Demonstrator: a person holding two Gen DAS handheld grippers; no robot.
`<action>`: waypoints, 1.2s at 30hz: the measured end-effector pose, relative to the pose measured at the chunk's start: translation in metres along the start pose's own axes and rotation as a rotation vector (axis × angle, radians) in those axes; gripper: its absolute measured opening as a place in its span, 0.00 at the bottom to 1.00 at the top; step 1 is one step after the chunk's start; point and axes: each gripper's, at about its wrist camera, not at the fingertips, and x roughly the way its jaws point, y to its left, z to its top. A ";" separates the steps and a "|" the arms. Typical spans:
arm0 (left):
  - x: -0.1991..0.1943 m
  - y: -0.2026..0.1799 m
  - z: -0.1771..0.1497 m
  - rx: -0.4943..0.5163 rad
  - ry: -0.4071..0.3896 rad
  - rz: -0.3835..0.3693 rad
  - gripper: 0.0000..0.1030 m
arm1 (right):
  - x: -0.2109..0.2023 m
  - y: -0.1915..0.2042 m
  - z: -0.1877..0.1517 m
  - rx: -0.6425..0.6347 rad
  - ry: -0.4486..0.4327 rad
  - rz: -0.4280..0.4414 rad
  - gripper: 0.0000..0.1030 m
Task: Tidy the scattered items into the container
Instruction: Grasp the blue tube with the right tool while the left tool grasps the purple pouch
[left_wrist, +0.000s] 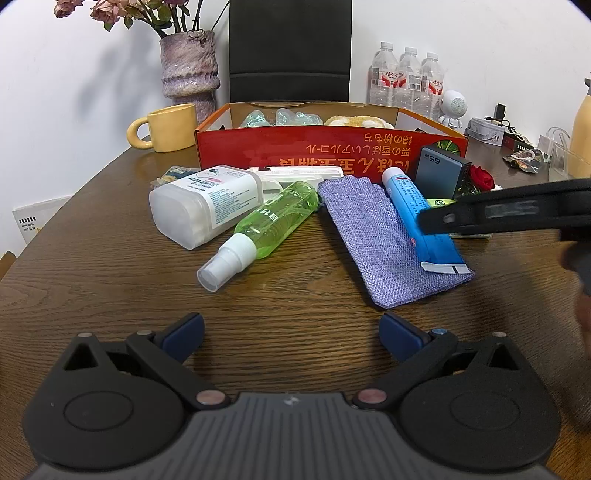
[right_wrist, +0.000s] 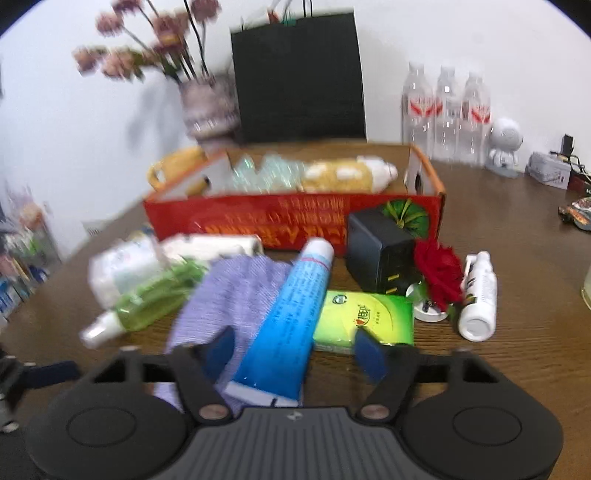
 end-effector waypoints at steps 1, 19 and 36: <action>0.000 0.000 0.000 0.000 0.000 0.000 1.00 | 0.005 0.001 0.001 -0.010 0.007 -0.007 0.47; 0.001 0.000 0.002 0.002 0.003 -0.009 1.00 | -0.046 -0.025 -0.032 -0.041 -0.008 -0.004 0.10; 0.043 -0.020 0.045 -0.055 0.005 -0.222 0.06 | -0.002 -0.023 0.008 -0.020 0.012 0.044 0.19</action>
